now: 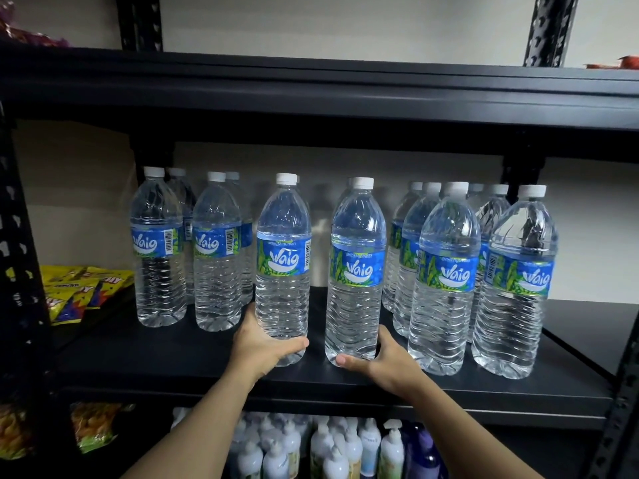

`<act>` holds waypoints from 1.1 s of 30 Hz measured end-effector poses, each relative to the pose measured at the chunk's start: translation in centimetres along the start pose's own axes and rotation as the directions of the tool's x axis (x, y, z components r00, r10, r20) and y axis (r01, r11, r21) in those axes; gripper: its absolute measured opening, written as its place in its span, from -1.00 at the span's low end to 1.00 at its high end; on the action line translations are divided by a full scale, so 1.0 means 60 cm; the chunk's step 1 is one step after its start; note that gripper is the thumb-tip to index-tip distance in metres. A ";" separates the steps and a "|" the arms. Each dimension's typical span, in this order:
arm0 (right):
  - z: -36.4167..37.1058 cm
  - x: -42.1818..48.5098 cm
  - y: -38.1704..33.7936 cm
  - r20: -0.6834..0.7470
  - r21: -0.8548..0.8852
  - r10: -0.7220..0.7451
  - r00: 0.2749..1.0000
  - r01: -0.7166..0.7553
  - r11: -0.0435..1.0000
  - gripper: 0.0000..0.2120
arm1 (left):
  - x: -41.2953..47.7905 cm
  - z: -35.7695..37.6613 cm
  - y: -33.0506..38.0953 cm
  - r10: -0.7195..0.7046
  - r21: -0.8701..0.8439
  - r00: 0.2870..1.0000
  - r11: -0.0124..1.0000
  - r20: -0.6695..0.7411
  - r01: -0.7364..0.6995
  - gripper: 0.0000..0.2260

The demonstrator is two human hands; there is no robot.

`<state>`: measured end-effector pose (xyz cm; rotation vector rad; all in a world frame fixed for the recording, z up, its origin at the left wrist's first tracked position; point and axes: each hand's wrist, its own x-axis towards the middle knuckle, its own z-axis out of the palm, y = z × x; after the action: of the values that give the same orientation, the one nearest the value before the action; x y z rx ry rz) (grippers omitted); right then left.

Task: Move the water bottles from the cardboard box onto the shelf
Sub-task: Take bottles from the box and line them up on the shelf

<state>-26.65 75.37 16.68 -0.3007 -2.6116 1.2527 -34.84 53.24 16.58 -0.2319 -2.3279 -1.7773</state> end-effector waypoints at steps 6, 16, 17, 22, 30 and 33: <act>0.001 -0.006 -0.004 -0.006 -0.061 -0.005 1.000 0.004 0.998 -0.09 | -0.003 0.000 0.004 0.004 -0.002 1.000 1.000 -0.005 -0.004 -0.26; 0.000 -0.015 -0.007 -0.030 -0.086 -0.082 0.996 0.080 0.993 -0.12 | -0.028 -0.004 0.017 -0.087 0.098 0.996 0.991 -0.003 0.087 0.03; -0.002 -0.016 -0.007 -0.024 -0.102 -0.089 0.996 0.086 0.991 -0.11 | -0.034 -0.005 0.017 -0.113 0.127 0.994 0.986 0.009 0.111 0.07; -0.005 -0.037 -0.009 -0.048 -0.256 0.004 0.999 -0.016 0.967 -0.20 | -0.088 -0.003 0.016 -0.119 0.238 0.992 0.963 -0.033 0.124 -0.13; -0.027 -0.193 -0.001 0.036 -0.370 -0.076 0.996 0.084 0.925 -0.30 | -0.221 0.016 0.039 -0.095 0.253 0.992 0.961 -0.087 0.114 -0.45; -0.068 -0.268 0.015 0.046 -0.399 -0.021 0.999 0.038 0.916 -0.40 | -0.279 0.051 0.048 -0.107 0.223 0.994 0.970 0.011 0.101 -0.51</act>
<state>-10.04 74.45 16.58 -0.3042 -2.8816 0.7086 -18.15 56.91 14.24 -0.0972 -2.5733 -1.5463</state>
